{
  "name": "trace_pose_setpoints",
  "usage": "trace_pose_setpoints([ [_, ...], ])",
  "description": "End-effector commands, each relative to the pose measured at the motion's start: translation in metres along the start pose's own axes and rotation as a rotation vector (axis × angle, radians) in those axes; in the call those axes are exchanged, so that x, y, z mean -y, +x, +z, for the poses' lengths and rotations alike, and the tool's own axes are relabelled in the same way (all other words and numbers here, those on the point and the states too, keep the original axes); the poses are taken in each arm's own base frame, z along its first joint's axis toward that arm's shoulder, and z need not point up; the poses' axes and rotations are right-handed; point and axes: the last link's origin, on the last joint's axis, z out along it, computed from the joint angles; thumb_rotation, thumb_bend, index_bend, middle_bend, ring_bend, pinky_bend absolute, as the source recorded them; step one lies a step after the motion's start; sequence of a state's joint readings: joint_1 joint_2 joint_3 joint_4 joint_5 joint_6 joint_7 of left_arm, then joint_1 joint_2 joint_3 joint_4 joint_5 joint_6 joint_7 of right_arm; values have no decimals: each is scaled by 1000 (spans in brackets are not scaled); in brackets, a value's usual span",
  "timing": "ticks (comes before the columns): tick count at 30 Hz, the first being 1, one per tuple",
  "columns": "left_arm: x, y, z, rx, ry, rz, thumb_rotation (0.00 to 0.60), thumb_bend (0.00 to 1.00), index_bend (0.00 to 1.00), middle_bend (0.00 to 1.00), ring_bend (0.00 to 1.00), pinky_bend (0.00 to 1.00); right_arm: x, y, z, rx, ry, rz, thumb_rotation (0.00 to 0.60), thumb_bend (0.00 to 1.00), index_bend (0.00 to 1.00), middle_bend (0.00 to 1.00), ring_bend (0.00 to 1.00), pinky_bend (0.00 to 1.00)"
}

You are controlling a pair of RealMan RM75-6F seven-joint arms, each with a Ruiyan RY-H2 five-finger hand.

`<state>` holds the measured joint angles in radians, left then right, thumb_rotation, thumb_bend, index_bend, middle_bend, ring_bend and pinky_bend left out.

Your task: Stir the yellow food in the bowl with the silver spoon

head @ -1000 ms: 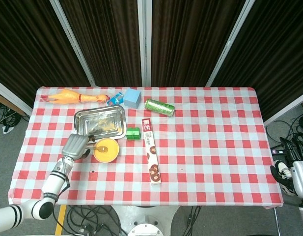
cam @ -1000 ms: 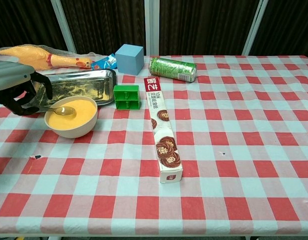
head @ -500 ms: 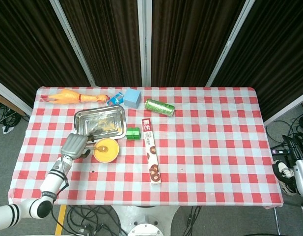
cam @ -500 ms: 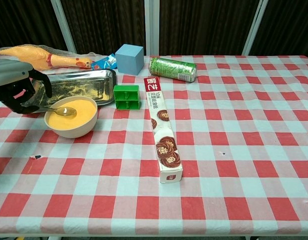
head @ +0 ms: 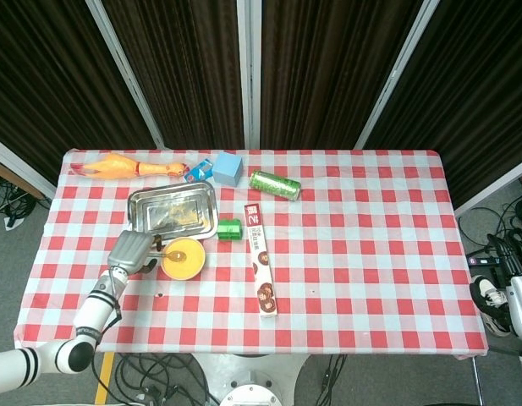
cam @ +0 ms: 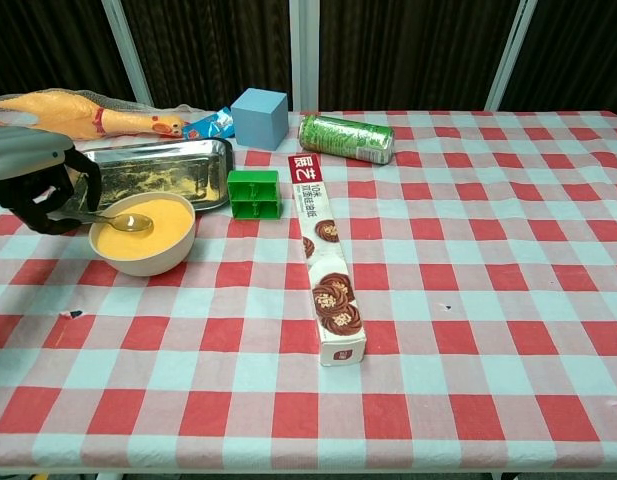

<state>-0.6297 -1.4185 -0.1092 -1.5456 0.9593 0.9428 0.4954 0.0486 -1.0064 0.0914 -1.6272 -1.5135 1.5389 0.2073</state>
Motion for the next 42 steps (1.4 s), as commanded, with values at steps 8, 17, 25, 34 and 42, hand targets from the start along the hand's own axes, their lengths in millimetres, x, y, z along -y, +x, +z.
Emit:
trace_pose_setpoints([
  [8,2,0,2,2,13,-1,600,376,544,887,871,942,-2,0,0,-1,-5,0,600,292,0,115,0,0],
  [17,2,-2,4,9,14,4,600,382,553,888,872,942,-3,-1,-1,1,-9,3,600,293,0,115,0,0],
  [25,3,-3,4,11,20,7,600,383,563,889,872,942,-3,-1,0,2,-9,3,600,292,0,115,0,0],
  [34,5,-2,5,0,21,7,600,400,608,893,876,942,-3,-1,-1,3,-10,3,600,292,0,115,0,0],
  [42,3,10,0,-61,4,116,600,405,630,898,880,942,-3,-1,-1,-3,-5,3,600,292,0,115,0,0],
])
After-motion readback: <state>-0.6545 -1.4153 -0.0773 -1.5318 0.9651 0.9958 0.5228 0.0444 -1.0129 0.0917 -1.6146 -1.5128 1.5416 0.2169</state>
